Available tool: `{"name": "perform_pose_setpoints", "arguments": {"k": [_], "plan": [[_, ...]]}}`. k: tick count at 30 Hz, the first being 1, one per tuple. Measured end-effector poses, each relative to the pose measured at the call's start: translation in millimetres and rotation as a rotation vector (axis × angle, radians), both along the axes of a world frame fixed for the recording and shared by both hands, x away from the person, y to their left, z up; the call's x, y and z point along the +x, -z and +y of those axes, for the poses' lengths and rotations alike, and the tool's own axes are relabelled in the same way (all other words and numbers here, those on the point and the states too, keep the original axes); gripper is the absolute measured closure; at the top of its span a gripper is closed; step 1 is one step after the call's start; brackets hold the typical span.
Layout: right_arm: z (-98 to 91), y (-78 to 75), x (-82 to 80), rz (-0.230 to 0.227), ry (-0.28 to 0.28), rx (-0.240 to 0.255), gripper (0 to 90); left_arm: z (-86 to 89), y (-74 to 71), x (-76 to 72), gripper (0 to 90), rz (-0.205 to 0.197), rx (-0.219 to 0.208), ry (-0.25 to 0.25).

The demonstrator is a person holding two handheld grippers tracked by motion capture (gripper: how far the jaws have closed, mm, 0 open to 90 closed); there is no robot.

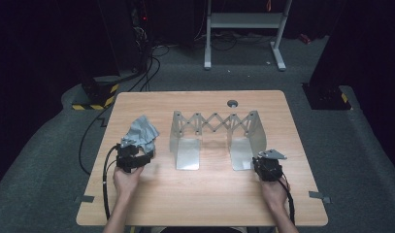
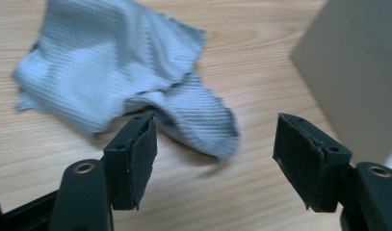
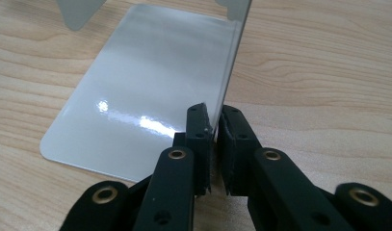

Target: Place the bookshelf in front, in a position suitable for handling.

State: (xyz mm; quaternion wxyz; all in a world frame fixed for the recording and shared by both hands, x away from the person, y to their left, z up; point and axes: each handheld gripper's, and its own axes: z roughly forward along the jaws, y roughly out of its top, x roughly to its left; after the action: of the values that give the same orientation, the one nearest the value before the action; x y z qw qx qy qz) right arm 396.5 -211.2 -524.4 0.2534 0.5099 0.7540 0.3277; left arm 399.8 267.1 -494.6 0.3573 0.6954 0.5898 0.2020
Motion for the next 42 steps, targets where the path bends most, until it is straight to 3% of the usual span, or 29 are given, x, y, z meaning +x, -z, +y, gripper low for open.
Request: {"name": "perform_pose_setpoints", "arguments": {"k": [7,9,14,18,19,20,22,26,33,34,36,42], "plan": [[0.0,0.0,-0.7,-0.008,-0.016,-0.017,82.1,9.5,-5.8,14.1,35.4,-0.013,0.039,-0.03],[-0.1,-0.1,-0.8,-0.005,-0.019,-0.016,81.4,12.6,-5.7,16.7,38.4,-0.052,0.034,-0.042],[0.2,0.0,-0.9,-0.007,-0.023,-0.017,79.9,17.5,-6.1,30.1,35.9,-0.025,0.078,-0.025],[0.2,0.0,-1.1,-0.006,-0.026,-0.015,79.0,18.7,-10.8,41.2,30.8,-0.002,0.057,-0.045],[0.2,0.0,-1.1,-0.006,-0.027,-0.016,78.8,19.4,-12.0,45.4,29.3,0.022,0.042,-0.052],[-0.1,0.0,-1.0,-0.006,-0.029,-0.013,78.3,19.3,-12.7,51.5,28.1,0.04,0.054,-0.054],[-0.2,-0.1,-1.0,-0.004,-0.03,-0.013,78.0,18.7,-12.5,53.8,29.4,0.032,0.069,-0.061],[0.0,0.0,-1.2,-0.005,-0.033,-0.013,77.2,16.9,-10.2,70.6,26.6,0.059,0.139,-0.079],[0.4,0.1,-1.5,-0.009,-0.035,-0.018,76.6,20.3,-2.9,87.0,24.3,0.088,0.13,-0.118],[0.4,0.1,-1.5,-0.007,-0.034,-0.015,76.3,22.3,1.5,90.4,24.0,0.1,0.102,-0.128],[0.4,0.1,-1.5,-0.006,-0.035,-0.015,76.1,23.2,4.9,92.3,23.7,0.117,0.09,-0.127],[0.3,0.1,-1.4,-0.005,-0.037,-0.012,75.6,20.4,14.0,96.6,30.3,0.133,0.143,-0.137]]}}
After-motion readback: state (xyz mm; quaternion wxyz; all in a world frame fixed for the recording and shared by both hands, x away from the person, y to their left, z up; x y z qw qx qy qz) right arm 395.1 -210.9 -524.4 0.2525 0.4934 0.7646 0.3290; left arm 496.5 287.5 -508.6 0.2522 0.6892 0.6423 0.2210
